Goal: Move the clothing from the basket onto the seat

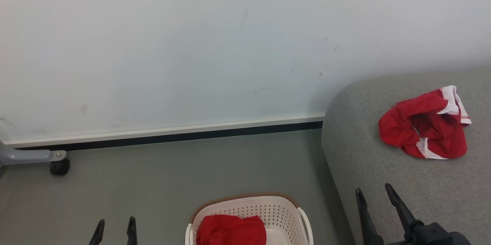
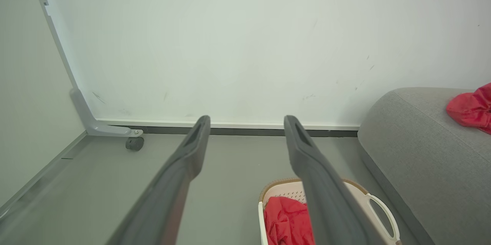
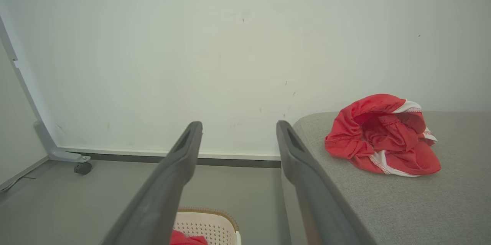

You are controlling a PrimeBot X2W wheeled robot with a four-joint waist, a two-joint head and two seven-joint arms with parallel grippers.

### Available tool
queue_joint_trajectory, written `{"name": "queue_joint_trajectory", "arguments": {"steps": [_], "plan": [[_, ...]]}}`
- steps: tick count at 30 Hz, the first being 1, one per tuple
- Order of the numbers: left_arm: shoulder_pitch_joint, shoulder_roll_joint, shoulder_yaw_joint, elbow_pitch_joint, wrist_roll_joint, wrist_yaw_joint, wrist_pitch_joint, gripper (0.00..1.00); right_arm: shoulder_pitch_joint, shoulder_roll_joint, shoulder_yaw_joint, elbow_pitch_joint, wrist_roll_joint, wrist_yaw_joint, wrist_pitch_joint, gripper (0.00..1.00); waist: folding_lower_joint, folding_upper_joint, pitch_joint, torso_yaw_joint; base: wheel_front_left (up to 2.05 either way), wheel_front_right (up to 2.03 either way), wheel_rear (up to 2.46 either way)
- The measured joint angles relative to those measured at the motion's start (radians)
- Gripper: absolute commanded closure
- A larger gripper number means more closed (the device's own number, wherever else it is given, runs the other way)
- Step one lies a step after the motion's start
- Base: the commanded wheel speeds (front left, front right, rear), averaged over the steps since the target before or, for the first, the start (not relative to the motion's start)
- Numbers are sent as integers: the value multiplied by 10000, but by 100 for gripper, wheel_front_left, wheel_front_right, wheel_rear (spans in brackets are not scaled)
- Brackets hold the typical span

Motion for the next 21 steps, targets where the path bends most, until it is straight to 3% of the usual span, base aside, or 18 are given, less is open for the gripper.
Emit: {"name": "queue_joint_trajectory", "arguments": {"steps": [21], "plan": [[52, -61, 104, -339, 184, 35, 0, 0, 167, -67, -249, -736, 0, -88, 27, 0, 2, 0, 379, -71, 0, 0, 0]]}}
